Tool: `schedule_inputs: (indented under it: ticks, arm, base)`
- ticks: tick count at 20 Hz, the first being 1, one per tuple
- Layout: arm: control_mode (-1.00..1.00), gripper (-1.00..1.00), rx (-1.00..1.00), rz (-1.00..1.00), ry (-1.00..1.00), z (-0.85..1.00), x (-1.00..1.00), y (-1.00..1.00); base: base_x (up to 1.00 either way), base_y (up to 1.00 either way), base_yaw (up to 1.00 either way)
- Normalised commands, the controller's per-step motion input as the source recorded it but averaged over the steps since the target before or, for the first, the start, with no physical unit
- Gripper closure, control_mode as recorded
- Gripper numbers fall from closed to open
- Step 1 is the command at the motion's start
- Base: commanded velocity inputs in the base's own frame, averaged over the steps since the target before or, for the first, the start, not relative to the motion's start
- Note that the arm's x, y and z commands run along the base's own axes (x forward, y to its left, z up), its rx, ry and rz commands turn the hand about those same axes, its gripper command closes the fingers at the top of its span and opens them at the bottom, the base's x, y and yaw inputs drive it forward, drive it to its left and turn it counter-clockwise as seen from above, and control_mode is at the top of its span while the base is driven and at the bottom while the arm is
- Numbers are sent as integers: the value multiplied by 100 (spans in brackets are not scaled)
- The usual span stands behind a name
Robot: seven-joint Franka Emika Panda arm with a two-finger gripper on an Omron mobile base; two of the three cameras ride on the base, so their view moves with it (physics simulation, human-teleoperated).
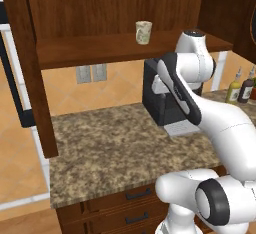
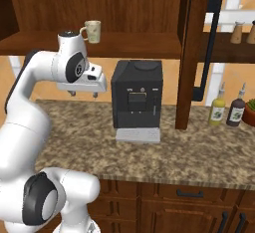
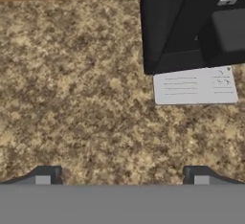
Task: Gather all objects into one cabinet and sort the glasses and bowls to opposite sides.
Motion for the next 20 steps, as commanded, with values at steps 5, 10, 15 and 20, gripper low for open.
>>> schedule_inputs:
  ticks: [5,10,15,20]
  arm:
    - [-100,-100,-6,0,-8,47,0,32]
    - [-100,-100,-8,0,-12,34,0,47]
    - [-100,-100,0,-4,-29,27,0,34]
    - [-100,-100,0,-9,-37,33,3,30]
  base:
    - [0,0,0]
    - [0,0,0]
    - [0,0,0]
    - [0,0,0]
